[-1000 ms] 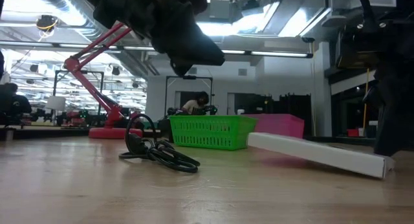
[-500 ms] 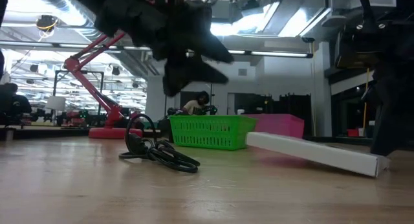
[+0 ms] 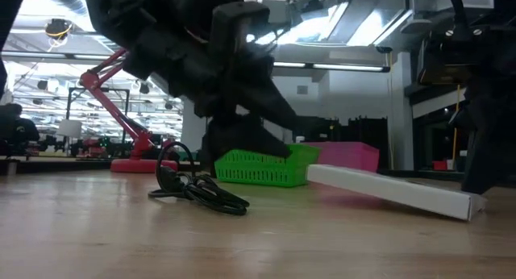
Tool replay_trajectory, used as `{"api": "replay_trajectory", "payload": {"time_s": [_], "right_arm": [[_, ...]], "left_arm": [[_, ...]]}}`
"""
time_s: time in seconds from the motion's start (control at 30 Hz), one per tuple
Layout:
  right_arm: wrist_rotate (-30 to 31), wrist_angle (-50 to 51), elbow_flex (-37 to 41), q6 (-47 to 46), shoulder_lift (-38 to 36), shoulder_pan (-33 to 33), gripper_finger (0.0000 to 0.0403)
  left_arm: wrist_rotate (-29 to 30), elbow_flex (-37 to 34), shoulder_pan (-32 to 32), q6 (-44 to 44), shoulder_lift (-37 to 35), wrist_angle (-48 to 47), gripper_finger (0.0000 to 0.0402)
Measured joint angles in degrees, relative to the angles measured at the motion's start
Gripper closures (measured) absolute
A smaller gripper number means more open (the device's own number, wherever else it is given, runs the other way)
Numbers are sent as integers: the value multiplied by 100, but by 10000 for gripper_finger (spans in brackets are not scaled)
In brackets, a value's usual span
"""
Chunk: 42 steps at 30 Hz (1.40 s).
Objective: Pick and place items into bin
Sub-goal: Put the card reader box into the black bin
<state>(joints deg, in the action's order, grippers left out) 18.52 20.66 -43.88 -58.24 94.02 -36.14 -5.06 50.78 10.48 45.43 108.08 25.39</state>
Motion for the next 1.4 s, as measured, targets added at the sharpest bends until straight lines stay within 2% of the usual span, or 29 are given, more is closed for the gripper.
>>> {"api": "replay_trajectory", "payload": {"time_s": [0.53, 1.4], "right_arm": [[-2, -21, 2, 0, 0, 0, 403], [92, -23, 2, 2, 2, 4, 403]], "left_arm": [[-157, 404, 0, 350, 654, 111, 235], [-61, 425, 4, 480, 683, 295, 235]]}}
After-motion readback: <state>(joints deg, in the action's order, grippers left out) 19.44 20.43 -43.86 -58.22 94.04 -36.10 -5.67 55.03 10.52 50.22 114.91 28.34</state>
